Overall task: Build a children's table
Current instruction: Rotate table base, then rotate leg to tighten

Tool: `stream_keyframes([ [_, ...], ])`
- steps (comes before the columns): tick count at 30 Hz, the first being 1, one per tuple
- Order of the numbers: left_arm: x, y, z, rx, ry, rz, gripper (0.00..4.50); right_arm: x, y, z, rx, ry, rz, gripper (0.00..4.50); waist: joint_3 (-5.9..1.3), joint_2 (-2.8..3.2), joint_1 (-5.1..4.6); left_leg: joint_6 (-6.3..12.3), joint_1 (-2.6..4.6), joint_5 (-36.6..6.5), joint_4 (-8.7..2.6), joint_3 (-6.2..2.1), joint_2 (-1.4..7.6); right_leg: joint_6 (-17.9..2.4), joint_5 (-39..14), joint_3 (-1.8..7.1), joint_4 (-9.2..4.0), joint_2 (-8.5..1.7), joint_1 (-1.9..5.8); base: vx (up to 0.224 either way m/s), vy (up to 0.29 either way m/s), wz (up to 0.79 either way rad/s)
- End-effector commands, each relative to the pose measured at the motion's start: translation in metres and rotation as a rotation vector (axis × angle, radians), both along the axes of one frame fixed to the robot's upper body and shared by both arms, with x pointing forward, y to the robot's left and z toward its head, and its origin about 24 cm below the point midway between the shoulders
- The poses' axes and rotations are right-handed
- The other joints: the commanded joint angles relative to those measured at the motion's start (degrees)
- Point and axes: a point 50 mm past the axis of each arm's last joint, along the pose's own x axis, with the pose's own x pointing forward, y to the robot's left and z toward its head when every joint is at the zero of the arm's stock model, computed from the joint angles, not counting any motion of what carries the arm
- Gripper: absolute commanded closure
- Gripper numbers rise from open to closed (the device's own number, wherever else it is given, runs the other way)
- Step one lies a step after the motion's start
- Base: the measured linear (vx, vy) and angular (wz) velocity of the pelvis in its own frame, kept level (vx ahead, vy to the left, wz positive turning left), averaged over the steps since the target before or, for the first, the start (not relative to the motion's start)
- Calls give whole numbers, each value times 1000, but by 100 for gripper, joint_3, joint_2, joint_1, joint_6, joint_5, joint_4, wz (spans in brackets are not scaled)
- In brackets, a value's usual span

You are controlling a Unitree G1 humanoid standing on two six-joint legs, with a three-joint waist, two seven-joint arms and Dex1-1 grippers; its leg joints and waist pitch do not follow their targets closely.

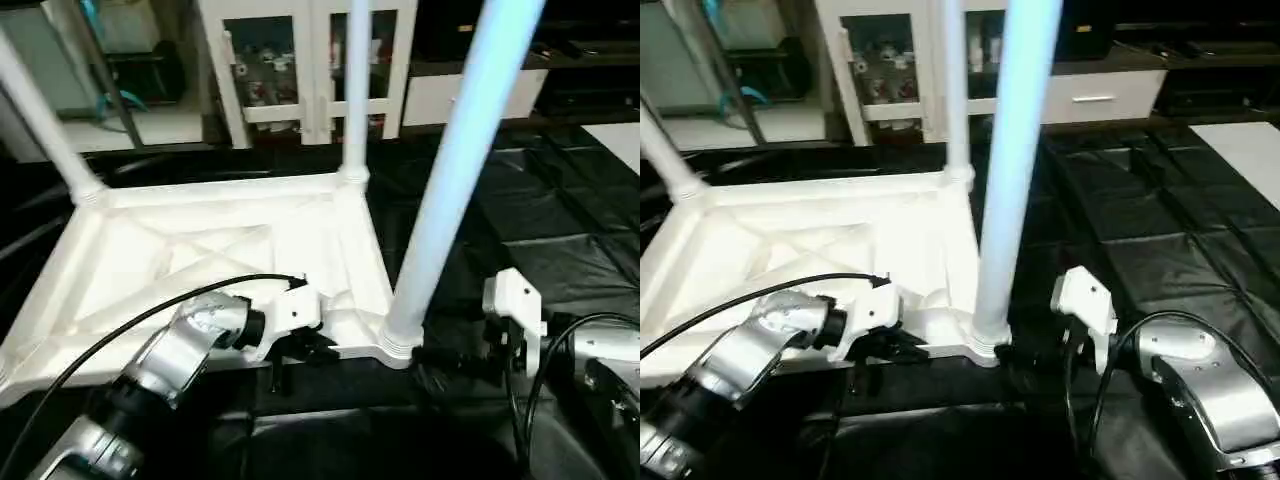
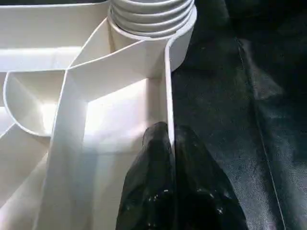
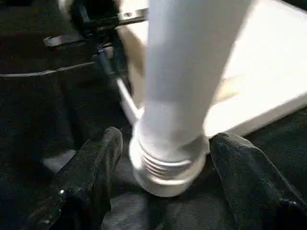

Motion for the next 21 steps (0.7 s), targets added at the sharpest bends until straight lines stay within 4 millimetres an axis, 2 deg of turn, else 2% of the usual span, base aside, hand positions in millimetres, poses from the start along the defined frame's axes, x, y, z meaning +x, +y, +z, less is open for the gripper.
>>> stream_keyframes([
  [1, -5, -7, -6, 31, 19, -70, 450, -2, 1, -1, -10, 1, 23, 84, -261, -84, -45, 215, 142, -1424, -499, -260, 566, -1280, -970, 249, -453, -408, 89, 0, 0, 0],
  [6, -2, -9, -3, 27, 4, -83, 450, 6, 6, -8, -17, -2, 39, 84, -249, -88, -59, 50, 124, -1629, -528, -274, 556, -1225, -1254, 246, -472, -414, 83, 0, 0, 0],
  [7, -2, -9, -3, 26, 2, -85, 450, 8, 7, -9, -20, -5, 33, 84, -253, -97, -41, 41, 158, -1639, -524, -263, 567, -1215, -1217, 260, -476, -415, 64, 0, 0, 0],
  [8, -2, -10, -3, 23, 3, -87, 450, 11, 8, -10, -29, -11, 32, 84, -255, -114, -49, 50, 149, -1606, -522, -263, 562, -1233, -1178, 258, -466, -415, 73, 0, 0, 0],
  [9, -2, -10, -3, 22, 4, -89, 450, 13, 9, -11, -35, -14, 32, 84, -253, -97, -58, 49, 126, -1577, -527, -275, 559, -1260, -1174, 250, -453, -424, 85, 0, 0, 0],
  [11, -3, -10, -4, 24, 6, -94, 450, 15, 10, -13, -41, -13, 34, 84, -260, -102, -43, 65, 139, -1522, -520, -263, 565, -1242, -1112, 254, -456, -417, 75, 0, 0, 0],
  [12, -4, -10, -5, 24, 9, -97, 450, 15, 10, -14, -45, -11, 36, 84, -265, -73, -37, 70, 127, -1459, -521, -269, 565, -1264, -1009, 250, -440, -420, 85, 0, 0, 0],
  [16, -5, -9, -4, 24, 11, -106, 450, 19, 13, -17, -46, -5, 44, 84, -278, -80, -38, 156, 103, -1338, -506, -262, 558, -1326, -727, 240, -420, -420, 103, 0, 0, 0],
  [20, -4, -7, -4, 31, 7, -106, 450, 21, 16, -22, -41, 10, 67, 84, -270, -59, -43, 162, 93, -1415, -515, -270, 561, -1338, -837, 233, -422, -420, 107, 0, 0, 0],
  [21, -4, -7, -4, 31, 7, -106, 450, 21, 16, -23, -39, 14, 72, 102, -265, -64, -41, 133, 109, -1485, -520, -263, 563, -1340, -909, 236, -434, -417, 99, 0, 0, 0],
])
